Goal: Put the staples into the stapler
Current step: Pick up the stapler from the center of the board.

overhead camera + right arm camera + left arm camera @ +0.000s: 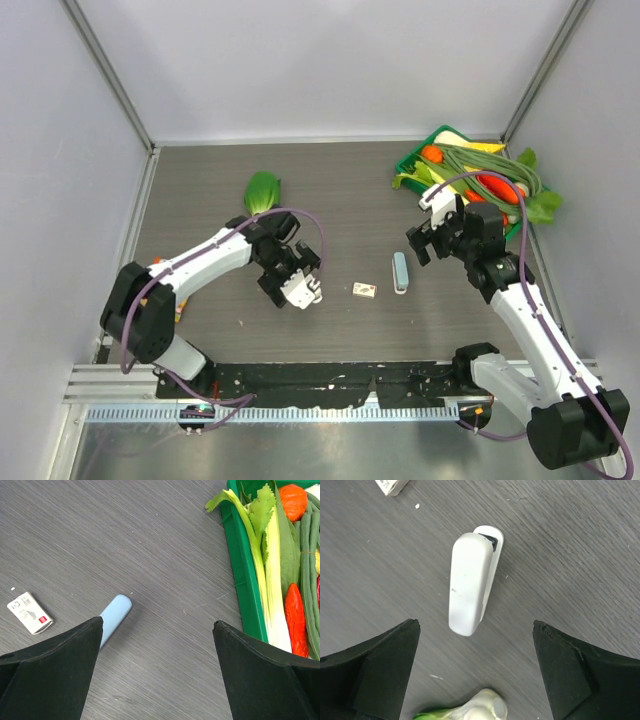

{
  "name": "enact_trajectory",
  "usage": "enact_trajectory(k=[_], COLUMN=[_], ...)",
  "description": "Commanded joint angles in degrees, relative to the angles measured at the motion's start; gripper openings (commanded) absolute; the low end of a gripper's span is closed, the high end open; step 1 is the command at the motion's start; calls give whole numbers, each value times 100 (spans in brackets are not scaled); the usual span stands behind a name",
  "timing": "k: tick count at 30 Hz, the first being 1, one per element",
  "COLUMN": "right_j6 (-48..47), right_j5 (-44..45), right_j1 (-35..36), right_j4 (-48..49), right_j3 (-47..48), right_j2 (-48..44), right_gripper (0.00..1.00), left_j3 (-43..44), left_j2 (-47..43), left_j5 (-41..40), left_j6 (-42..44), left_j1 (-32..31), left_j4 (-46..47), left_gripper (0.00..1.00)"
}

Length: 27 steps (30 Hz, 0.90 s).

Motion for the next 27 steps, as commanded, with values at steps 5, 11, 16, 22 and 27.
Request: enact_trajectory(k=[5,11,16,22,27], right_j6=[32,5,-30,-39,-39], right_j5=[-135,-144,-162,-179,-171], right_j1=[-28,-28,-28,-28,-28], right_j4=[139,139,139,148,165], right_j3=[73,64,38,11,11], right_j2=[-149,-176,-193,-202,-185], right_gripper=[97,97,97,97,97], left_j3=[257,468,425,188,143], left_j2=[677,1073,1196,1135,1135], left_j5=[231,257,292,275,319], left_j6=[-279,-596,-1009,-1141,-1212], left_j1=[-220,-413,-466,-466,-457], left_j4=[284,426,697,918,883], left_gripper=[100,97,80,61,55])
